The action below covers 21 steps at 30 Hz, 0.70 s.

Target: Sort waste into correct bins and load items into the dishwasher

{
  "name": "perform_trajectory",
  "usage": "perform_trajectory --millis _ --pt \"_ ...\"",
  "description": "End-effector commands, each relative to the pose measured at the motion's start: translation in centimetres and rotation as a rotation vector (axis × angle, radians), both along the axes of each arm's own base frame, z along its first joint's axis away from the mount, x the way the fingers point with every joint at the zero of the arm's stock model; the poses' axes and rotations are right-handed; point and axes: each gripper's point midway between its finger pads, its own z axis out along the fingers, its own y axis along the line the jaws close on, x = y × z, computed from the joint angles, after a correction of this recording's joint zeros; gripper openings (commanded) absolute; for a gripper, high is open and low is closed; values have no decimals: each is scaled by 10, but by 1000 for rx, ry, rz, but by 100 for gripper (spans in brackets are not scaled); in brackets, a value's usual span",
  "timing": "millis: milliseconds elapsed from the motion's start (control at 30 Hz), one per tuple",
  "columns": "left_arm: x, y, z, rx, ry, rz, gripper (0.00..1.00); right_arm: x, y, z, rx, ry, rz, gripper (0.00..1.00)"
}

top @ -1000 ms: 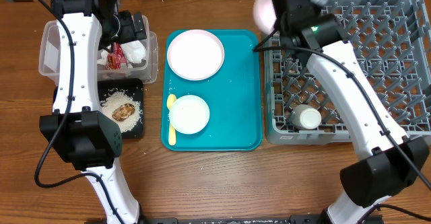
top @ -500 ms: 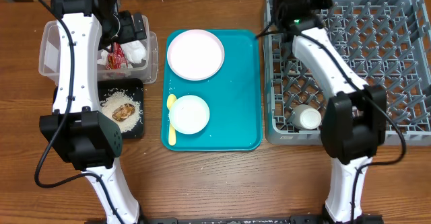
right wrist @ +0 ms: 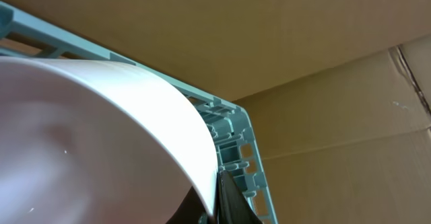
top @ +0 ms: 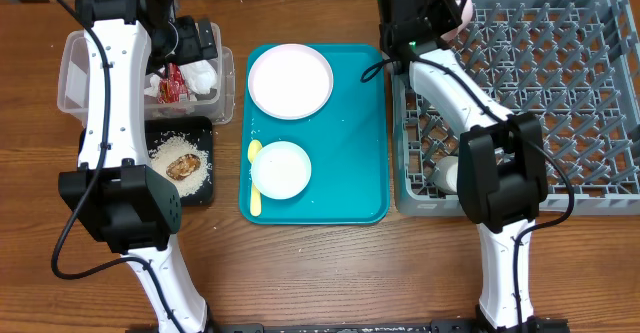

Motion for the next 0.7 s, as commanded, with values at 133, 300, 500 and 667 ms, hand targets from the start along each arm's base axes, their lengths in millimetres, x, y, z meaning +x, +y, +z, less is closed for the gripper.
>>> perform_trajectory --millis 133,300,500,667 --pt "1 -3 23 -6 -57 3 100 -1 16 -12 20 20 32 40" --pt "1 -3 23 -6 -57 3 100 -6 36 -6 5 6 47 73" --pt "1 -3 23 -6 -57 3 100 -15 75 16 22 -31 117 76" --pt "1 -2 23 -5 -57 4 100 -22 101 33 94 -108 154 78"
